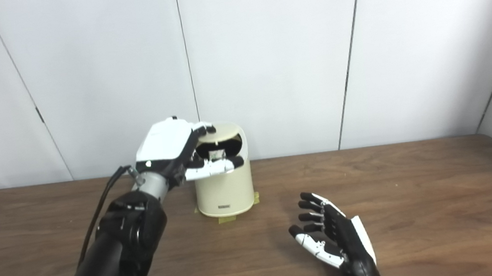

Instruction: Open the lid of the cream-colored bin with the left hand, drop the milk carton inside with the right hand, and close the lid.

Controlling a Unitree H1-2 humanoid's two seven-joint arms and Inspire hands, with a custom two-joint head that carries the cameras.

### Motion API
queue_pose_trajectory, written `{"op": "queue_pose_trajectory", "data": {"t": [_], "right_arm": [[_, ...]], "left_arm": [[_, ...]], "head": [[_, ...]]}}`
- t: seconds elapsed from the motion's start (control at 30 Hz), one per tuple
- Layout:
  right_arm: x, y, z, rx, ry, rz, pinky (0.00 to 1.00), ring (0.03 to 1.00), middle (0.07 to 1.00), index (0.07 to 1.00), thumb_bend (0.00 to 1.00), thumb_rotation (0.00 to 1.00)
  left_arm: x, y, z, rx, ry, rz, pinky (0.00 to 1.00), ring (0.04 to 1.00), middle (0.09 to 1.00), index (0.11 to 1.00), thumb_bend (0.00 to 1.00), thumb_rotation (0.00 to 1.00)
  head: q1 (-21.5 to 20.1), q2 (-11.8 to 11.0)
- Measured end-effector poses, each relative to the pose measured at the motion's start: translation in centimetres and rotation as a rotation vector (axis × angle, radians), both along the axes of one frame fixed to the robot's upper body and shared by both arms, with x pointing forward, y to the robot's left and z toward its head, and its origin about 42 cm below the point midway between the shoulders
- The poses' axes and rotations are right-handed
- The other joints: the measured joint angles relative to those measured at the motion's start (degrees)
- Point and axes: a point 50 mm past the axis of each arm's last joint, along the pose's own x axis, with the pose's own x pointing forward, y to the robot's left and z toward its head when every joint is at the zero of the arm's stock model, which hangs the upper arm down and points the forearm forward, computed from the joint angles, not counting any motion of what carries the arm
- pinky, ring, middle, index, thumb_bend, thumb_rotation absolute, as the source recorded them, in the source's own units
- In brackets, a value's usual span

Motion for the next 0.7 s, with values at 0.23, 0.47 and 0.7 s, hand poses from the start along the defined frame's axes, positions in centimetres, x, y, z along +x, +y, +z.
{"op": "queue_pose_trajectory", "data": {"t": [0.23, 0.47, 0.7], "right_arm": [[-0.9, 0.5, 0.0, -0.017, 0.024, 0.014, 0.62, 0.694, 0.783, 0.802, 0.30, 0.31], [-1.7, 0.7, -0.1, -0.012, 0.051, 0.022, 0.64, 0.710, 0.799, 0.808, 0.31, 0.34], [-2.1, 0.9, 0.4, -0.027, 0.070, 0.027, 0.61, 0.701, 0.795, 0.810, 0.32, 0.33]], "left_arm": [[-1.0, 0.0, -1.4, 0.026, 0.044, -0.014, 0.95, 0.852, 0.810, 0.817, 0.81, 0.96], [-1.9, 0.9, -3.4, 0.048, 0.042, -0.019, 0.94, 0.846, 0.813, 0.813, 0.77, 0.96], [-2.2, 0.8, -4.0, 0.088, 0.017, -0.031, 1.00, 0.851, 0.823, 0.808, 0.76, 0.93]], "head": [[-1.1, 1.1], [-1.4, 1.8], [-1.8, 2.1]]}}
